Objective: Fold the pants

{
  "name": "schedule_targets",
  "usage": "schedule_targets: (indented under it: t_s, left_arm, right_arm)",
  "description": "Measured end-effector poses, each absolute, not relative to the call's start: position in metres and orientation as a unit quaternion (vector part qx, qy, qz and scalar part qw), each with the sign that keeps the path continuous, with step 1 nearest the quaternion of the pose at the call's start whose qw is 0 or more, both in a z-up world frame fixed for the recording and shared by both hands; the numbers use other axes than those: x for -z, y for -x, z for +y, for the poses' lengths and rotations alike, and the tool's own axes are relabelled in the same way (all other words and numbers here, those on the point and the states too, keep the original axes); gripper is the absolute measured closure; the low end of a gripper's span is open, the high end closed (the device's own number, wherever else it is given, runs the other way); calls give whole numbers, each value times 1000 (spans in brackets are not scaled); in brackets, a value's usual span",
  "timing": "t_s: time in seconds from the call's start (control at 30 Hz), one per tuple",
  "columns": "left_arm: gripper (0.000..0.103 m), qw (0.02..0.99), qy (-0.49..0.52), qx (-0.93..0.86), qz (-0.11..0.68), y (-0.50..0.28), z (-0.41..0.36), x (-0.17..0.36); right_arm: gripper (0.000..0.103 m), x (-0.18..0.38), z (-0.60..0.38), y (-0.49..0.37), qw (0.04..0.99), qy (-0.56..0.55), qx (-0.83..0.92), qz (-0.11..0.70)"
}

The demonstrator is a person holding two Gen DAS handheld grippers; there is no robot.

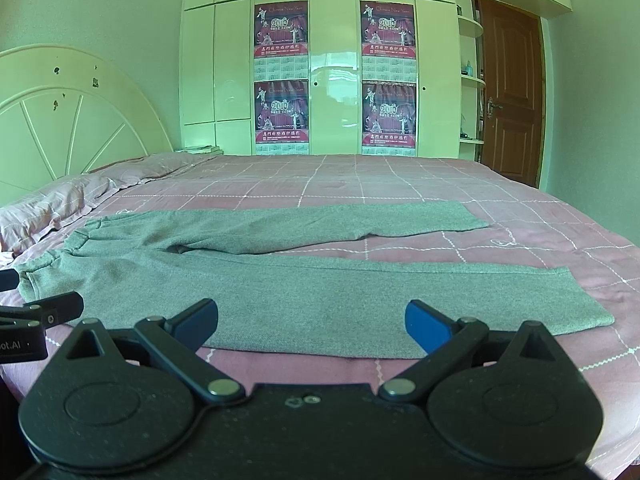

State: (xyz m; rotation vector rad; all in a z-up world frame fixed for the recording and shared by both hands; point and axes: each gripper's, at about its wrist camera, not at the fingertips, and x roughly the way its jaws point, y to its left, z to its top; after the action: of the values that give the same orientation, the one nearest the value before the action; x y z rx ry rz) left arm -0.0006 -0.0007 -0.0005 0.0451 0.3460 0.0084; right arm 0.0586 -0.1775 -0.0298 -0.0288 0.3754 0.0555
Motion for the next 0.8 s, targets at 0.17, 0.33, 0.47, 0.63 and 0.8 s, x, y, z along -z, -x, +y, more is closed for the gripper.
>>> schedule_targets:
  t_s: [0.17, 0.33, 0.47, 0.63, 0.8]
  left_arm:
    - [0, 985, -22, -4, 172, 1, -1, 1]
    - [0, 985, -22, -4, 171, 1, -1, 1]
    - [0, 985, -24, -4, 172, 1, -1, 1]
    - [0, 985, -24, -4, 173, 1, -2, 1]
    - [0, 985, -25, -4, 173, 1, -4, 0]
  right_arm:
    - [8, 30, -178, -59, 982, 14, -28, 186]
    - [8, 30, -178, -59, 982, 14, -28, 186]
    - [8, 30, -178, -59, 982, 14, -28, 186]
    - [8, 30, -178, -59, 982, 14, -27, 186]
    - [8, 30, -178, -59, 982, 14, -28, 186]
